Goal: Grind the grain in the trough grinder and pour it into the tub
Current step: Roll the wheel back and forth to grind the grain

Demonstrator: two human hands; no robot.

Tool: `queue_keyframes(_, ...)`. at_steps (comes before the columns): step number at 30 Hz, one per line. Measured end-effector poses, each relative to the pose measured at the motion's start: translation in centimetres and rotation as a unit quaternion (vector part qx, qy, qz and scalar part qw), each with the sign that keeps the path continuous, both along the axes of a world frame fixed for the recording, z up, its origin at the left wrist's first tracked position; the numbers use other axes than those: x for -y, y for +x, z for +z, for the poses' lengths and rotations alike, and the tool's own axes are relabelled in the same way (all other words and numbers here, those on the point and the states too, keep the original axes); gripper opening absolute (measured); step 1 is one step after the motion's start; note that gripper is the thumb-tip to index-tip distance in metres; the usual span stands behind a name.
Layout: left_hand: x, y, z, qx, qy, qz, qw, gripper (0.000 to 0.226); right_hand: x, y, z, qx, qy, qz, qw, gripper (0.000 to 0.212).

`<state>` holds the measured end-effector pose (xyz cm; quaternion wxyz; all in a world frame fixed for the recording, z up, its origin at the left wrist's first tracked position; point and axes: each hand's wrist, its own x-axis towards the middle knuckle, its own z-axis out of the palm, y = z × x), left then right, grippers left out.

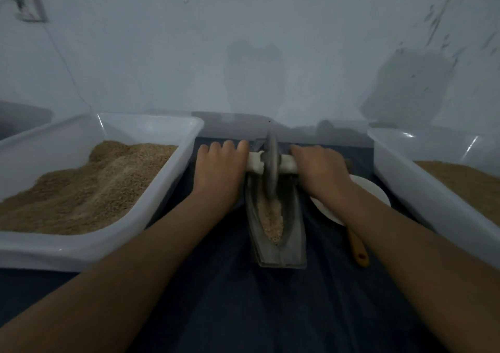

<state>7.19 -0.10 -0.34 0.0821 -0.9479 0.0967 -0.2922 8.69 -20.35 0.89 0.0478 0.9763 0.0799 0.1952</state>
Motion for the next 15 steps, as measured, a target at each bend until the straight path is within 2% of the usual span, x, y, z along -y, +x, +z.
queue_keyframes(3, 1.2, 1.6, 0.8, 0.003, -0.005, 0.019, 1.0, 0.019, -0.5, 2.7, 0.3, -0.028, 0.039, -0.044, 0.998, 0.023)
queue_keyframes(5, 1.0, 1.8, 1.0, 0.003, 0.0, 0.004, 1.0, 0.021, -0.2, 2.2, -0.2, -0.027, 0.039, -0.036, 0.998, 0.025)
queue_keyframes(8, -0.1, 0.3, 0.0, -0.004, -0.017, -0.033, 0.999, 0.029, 0.7, -0.7, -1.3, 0.045, -0.014, 0.023, 0.999, 0.027)
queue_keyframes(12, -2.7, -2.5, -2.0, -0.015, -0.01, -0.079, 0.997, 0.062, 0.3, -4.8, -2.0, 0.162, -0.088, 0.063, 0.981, 0.027)
queue_keyframes(15, -3.3, -3.5, -2.5, 0.019, 0.028, -0.092, 0.995, 0.065, 0.5, -5.9, -2.4, 0.171, -0.088, 0.061, 0.979, 0.031)
